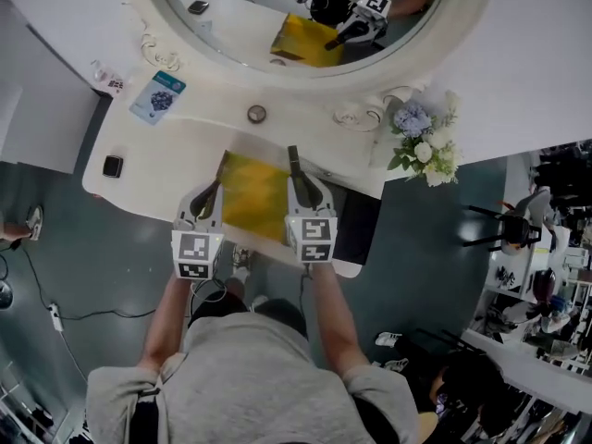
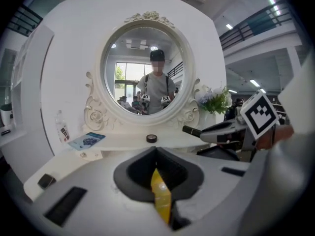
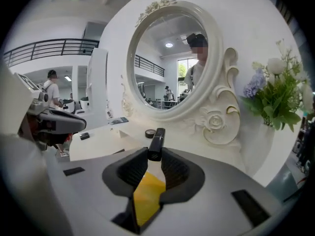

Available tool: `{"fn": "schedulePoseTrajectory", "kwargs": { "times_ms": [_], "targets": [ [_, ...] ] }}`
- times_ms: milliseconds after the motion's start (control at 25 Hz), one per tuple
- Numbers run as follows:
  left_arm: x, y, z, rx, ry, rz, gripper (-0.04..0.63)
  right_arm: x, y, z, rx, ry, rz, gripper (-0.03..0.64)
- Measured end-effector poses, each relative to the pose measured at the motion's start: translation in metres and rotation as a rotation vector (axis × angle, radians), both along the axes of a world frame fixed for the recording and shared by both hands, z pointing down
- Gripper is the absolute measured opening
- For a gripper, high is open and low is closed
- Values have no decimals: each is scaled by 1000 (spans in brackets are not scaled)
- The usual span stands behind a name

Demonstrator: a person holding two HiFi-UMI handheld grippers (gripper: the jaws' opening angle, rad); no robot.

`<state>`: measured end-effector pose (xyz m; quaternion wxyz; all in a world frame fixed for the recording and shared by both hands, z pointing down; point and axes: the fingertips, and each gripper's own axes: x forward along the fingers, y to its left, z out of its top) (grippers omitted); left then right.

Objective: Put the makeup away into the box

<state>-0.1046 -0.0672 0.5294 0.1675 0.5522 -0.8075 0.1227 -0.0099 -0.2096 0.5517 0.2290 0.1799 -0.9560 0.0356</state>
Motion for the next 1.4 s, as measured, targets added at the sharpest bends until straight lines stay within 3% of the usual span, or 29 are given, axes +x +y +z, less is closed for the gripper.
{"fn": "schedulePoseTrajectory", "kwargs": {
  "times_ms": [680, 1080, 1400],
  "targets": [
    [-30, 89, 43, -60, 42, -195, 3, -68, 98, 92, -136, 143, -271, 97],
    [-38, 105, 62, -92, 70, -240, 3, -91, 98, 134, -190, 255, -274, 97],
    [-37, 109, 62, -97, 73, -249, 3, -92, 92, 144, -194, 285, -262, 100]
  ]
}}
